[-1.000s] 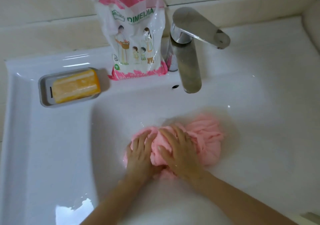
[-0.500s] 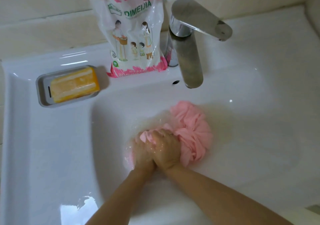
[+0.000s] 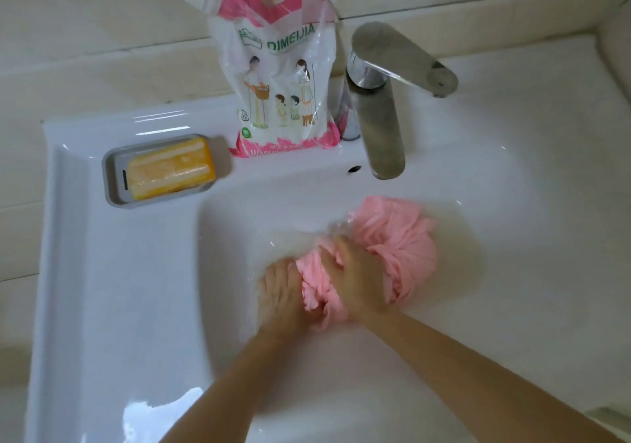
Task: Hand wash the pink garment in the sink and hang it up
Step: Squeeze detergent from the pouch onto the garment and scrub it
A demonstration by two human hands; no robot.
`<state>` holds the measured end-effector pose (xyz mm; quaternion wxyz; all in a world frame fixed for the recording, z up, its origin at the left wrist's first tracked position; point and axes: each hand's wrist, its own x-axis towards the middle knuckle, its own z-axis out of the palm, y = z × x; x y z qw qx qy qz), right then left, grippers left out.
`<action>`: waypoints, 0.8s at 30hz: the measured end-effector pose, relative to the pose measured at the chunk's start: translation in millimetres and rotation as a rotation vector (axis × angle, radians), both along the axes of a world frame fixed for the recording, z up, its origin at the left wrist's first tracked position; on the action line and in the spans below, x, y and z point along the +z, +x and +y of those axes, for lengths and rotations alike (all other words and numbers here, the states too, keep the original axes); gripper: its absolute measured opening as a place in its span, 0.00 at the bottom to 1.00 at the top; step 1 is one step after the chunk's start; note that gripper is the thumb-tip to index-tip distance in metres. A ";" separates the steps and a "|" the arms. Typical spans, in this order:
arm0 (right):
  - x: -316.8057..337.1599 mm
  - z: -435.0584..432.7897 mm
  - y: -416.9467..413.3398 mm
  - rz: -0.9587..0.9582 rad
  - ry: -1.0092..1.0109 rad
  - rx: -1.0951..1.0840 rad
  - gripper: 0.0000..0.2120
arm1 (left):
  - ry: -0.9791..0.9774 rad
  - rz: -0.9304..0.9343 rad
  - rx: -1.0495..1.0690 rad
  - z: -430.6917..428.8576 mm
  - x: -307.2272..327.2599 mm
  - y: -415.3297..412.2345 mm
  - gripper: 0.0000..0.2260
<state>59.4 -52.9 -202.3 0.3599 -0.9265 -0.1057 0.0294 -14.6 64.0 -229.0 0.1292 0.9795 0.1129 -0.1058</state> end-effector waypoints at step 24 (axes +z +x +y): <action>17.9 -82.7 54.7 0.081 -0.766 0.860 0.61 | 0.001 -0.359 0.067 -4.7 67.4 12.5 0.30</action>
